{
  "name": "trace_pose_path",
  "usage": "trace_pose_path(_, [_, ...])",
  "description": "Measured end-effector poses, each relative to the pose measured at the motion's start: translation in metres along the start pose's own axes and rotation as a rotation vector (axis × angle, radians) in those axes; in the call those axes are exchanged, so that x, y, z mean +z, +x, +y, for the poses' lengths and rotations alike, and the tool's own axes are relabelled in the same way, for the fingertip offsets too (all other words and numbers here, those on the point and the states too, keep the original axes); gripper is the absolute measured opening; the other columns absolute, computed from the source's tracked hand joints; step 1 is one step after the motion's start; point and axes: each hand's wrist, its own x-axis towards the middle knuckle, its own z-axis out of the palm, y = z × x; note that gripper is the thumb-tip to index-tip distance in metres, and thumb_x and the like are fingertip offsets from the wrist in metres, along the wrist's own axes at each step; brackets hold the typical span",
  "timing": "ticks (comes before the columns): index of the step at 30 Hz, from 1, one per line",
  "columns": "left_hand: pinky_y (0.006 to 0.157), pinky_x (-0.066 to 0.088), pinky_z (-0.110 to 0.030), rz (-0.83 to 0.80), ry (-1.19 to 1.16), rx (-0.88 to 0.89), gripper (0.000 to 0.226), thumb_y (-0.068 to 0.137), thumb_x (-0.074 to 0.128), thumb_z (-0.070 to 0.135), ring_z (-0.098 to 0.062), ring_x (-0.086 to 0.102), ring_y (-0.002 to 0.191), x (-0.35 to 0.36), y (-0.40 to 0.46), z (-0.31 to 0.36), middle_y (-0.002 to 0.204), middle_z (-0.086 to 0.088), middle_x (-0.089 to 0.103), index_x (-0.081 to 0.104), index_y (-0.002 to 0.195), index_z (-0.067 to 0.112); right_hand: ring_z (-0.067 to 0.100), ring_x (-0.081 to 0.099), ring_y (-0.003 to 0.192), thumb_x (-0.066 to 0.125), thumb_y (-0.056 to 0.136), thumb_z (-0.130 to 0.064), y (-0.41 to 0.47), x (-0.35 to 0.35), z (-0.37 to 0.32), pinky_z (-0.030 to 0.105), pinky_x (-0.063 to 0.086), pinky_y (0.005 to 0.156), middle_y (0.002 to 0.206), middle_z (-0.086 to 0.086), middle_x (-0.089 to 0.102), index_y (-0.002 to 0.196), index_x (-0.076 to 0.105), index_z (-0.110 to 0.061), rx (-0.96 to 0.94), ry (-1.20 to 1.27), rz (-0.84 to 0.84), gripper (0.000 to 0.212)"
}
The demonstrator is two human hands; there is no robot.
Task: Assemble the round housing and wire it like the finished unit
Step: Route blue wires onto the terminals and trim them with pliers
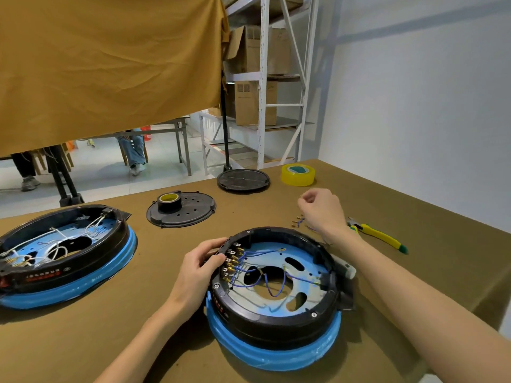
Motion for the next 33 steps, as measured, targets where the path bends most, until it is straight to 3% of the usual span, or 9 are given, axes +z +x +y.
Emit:
trace_pose_path(3, [0.082,0.055,-0.028,0.042,-0.015,0.004,0.044,0.083,0.056,0.029,-0.015,0.071,0.104,-0.001,0.004,-0.001,0.112,0.004,0.076,0.07,0.123,0.018,0.026,0.067,0.104,0.061,0.096,-0.02,0.014,0.0,0.042,0.042,0.056,0.093,0.113,0.008,0.074,0.112,0.074,-0.013,0.073,-0.244,-0.187,0.022])
trace_pose_path(6, [0.085,0.056,-0.034,0.057,-0.011,0.001,0.044,0.083,0.056,0.029,-0.016,0.071,0.104,-0.004,0.007,-0.004,0.112,0.004,0.076,0.07,0.123,0.018,0.028,0.067,0.105,0.065,0.095,-0.02,0.013,0.004,0.062,0.043,0.057,0.092,0.113,0.008,0.074,0.11,0.076,-0.014,0.049,-0.382,-0.28,0.02])
trace_pose_path(11, [0.088,0.055,-0.039,0.115,-0.003,-0.006,0.044,0.082,0.057,0.028,-0.017,0.071,0.106,-0.011,0.01,-0.006,0.113,0.003,0.076,0.07,0.123,0.018,0.027,0.069,0.097,0.066,0.096,-0.019,0.015,0.006,0.066,0.041,0.059,0.083,0.099,0.008,0.075,0.095,0.074,-0.017,0.053,-0.381,-0.267,0.008])
trace_pose_path(15, [0.09,0.055,-0.04,0.159,0.001,-0.022,0.044,0.082,0.056,0.029,-0.014,0.071,0.104,-0.015,0.012,-0.006,0.112,0.007,0.076,0.07,0.123,0.02,0.031,0.061,0.109,0.064,0.095,-0.023,0.014,0.007,0.063,0.042,0.051,0.093,0.117,0.01,0.063,0.114,0.07,-0.019,-0.04,-0.458,-0.144,0.02])
trace_pose_path(20, [0.089,0.055,-0.039,0.171,-0.007,-0.038,0.042,0.082,0.056,0.028,-0.014,0.071,0.104,-0.014,0.012,-0.005,0.111,0.007,0.076,0.071,0.121,0.022,0.024,0.068,0.095,0.068,0.094,-0.027,0.008,0.022,0.058,0.038,0.057,0.085,0.102,0.004,0.075,0.098,0.08,-0.019,-0.08,-0.36,-0.296,0.014])
trace_pose_path(25, [0.086,0.054,-0.034,0.172,-0.015,-0.064,0.042,0.082,0.056,0.031,-0.011,0.071,0.103,-0.013,0.009,-0.002,0.109,0.01,0.076,0.07,0.121,0.025,0.025,0.069,0.093,0.064,0.098,-0.022,0.01,0.029,0.054,0.041,0.057,0.085,0.097,0.003,0.076,0.093,0.078,-0.018,-0.026,-0.317,-0.231,0.016])
trace_pose_path(29, [0.082,0.054,-0.028,0.172,-0.001,-0.056,0.034,0.089,0.059,0.026,-0.009,0.07,0.103,-0.013,0.008,-0.001,0.108,0.013,0.076,0.069,0.122,0.025,0.012,0.063,0.079,0.064,0.099,-0.018,0.006,0.02,0.034,0.023,0.049,0.071,0.085,-0.002,0.071,0.089,0.072,-0.017,-0.055,0.148,-0.127,0.013])
trace_pose_path(31, [0.08,0.055,-0.024,0.163,0.019,-0.069,0.033,0.089,0.059,0.028,-0.009,0.07,0.103,-0.014,0.007,0.001,0.109,0.013,0.075,0.068,0.121,0.028,0.004,0.06,0.066,0.065,0.099,-0.018,-0.003,0.01,0.014,0.017,0.046,0.064,0.079,-0.002,0.072,0.089,0.075,-0.014,-0.104,0.343,-0.17,0.014])
trace_pose_path(33, [0.088,0.056,-0.029,0.128,0.055,-0.093,0.027,0.098,0.06,0.022,-0.01,0.068,0.109,-0.015,0.005,0.005,0.116,0.009,0.074,0.066,0.123,0.03,0.0,0.057,0.058,0.066,0.099,-0.017,-0.018,0.002,-0.007,0.013,0.045,0.057,0.074,-0.003,0.072,0.091,0.076,-0.012,-0.152,0.46,-0.237,0.014])
